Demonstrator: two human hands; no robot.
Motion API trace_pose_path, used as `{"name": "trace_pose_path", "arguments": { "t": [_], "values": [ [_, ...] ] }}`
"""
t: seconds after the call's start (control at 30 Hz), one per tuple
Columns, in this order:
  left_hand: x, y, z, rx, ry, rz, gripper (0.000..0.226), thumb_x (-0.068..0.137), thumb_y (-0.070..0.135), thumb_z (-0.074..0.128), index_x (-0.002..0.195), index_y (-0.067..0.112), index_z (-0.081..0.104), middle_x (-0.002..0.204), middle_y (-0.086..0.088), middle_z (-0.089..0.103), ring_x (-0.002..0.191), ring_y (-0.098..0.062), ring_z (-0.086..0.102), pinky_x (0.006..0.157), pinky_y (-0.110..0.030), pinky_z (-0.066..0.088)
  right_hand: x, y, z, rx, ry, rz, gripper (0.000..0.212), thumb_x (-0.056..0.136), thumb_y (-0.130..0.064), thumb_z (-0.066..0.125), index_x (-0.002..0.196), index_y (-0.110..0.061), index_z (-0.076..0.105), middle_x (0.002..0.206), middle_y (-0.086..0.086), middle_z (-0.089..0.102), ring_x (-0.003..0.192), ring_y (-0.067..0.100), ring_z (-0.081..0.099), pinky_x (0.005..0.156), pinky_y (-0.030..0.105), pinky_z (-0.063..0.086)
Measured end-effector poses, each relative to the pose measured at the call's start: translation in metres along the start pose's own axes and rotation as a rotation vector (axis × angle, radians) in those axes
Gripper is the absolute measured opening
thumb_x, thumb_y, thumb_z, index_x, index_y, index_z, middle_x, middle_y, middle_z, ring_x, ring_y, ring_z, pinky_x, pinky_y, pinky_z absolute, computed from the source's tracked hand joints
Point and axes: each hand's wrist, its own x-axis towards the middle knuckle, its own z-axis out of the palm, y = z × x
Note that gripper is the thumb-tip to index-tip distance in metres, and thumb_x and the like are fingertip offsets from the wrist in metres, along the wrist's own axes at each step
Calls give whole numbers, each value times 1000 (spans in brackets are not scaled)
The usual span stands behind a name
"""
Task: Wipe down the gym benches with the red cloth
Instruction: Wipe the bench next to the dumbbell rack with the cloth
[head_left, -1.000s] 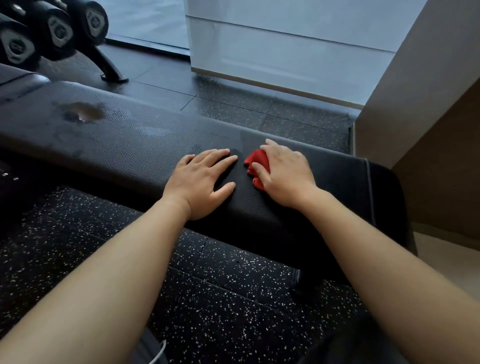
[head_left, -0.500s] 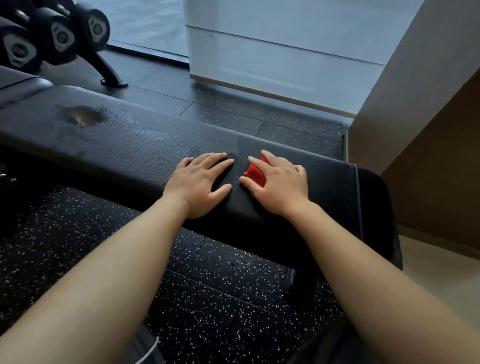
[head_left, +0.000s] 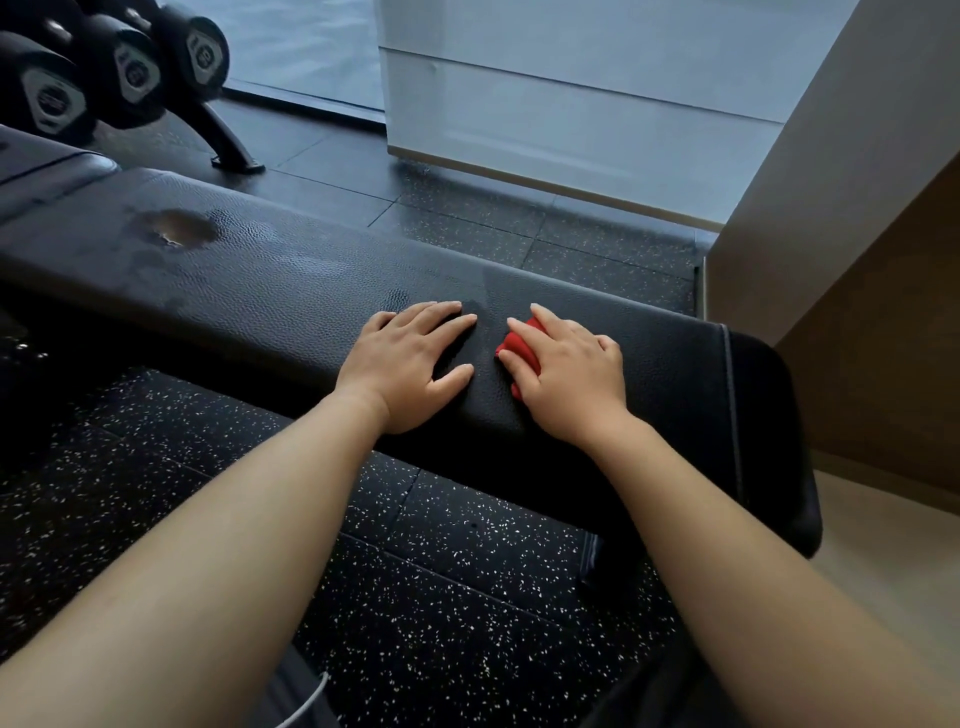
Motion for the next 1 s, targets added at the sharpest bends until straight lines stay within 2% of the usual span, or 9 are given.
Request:
{"name": "trace_pose_path", "arguments": {
  "t": [0.13, 0.23, 0.3, 0.43, 0.6, 0.77, 1.0],
  "values": [
    [-2, 0, -1, 13, -16, -5, 85, 71, 68, 3, 147, 36, 26, 155, 13, 23, 142, -8, 20, 111, -35, 18, 6, -3, 2, -10, 6, 7, 48, 97, -53, 34, 142, -38, 37, 156, -7, 25, 140, 15, 25, 109, 40, 17],
    [0, -2, -3, -54, -100, 7, 68, 87, 64, 19, 148, 34, 22, 157, 12, 16, 145, -9, 13, 116, -35, 12, -13, -3, 1, -8, -3, -26, 48, 97, -51, 33, 143, -38, 35, 157, -8, 22, 141, 14, 22, 109, 39, 15],
    [3, -12, -8, -151, -105, 17, 64, 89, 61, 26, 146, 32, 30, 156, 8, 22, 144, -11, 17, 117, -35, 13, -29, -8, 1, -13, 3, -61, 50, 96, -54, 28, 143, -39, 35, 156, -10, 22, 141, 13, 22, 108, 38, 16],
    [7, -49, -10, -91, -48, -126, 53, 97, 46, 36, 147, 31, 29, 157, 7, 19, 146, -12, 10, 118, -40, 6, -32, -20, 1, 11, -6, -65, 61, 86, -56, 18, 142, -39, 38, 156, -11, 24, 141, 13, 23, 106, 37, 15],
    [13, -63, -2, -60, -118, -194, 61, 94, 56, 29, 149, 39, 11, 159, 12, 5, 146, -8, 1, 119, -43, 2, 26, -36, 9, -11, -31, -50, 50, 97, -53, 30, 144, -37, 34, 157, -7, 20, 143, 14, 19, 111, 41, 12],
    [11, -61, -1, -37, -114, -201, 63, 92, 59, 24, 149, 40, 8, 159, 13, 2, 146, -9, 0, 118, -44, 2, 85, -52, 15, -13, -54, 26, 50, 98, -52, 29, 144, -35, 33, 157, -3, 22, 143, 18, 20, 112, 44, 13],
    [8, -61, -5, -54, -132, -175, 63, 93, 58, 22, 150, 35, 7, 160, 9, 1, 147, -13, -1, 117, -47, 0, 57, -61, 11, -28, -55, 49, 51, 98, -49, 30, 147, -34, 27, 159, -5, 16, 144, 15, 16, 112, 41, 12]
  ]
}}
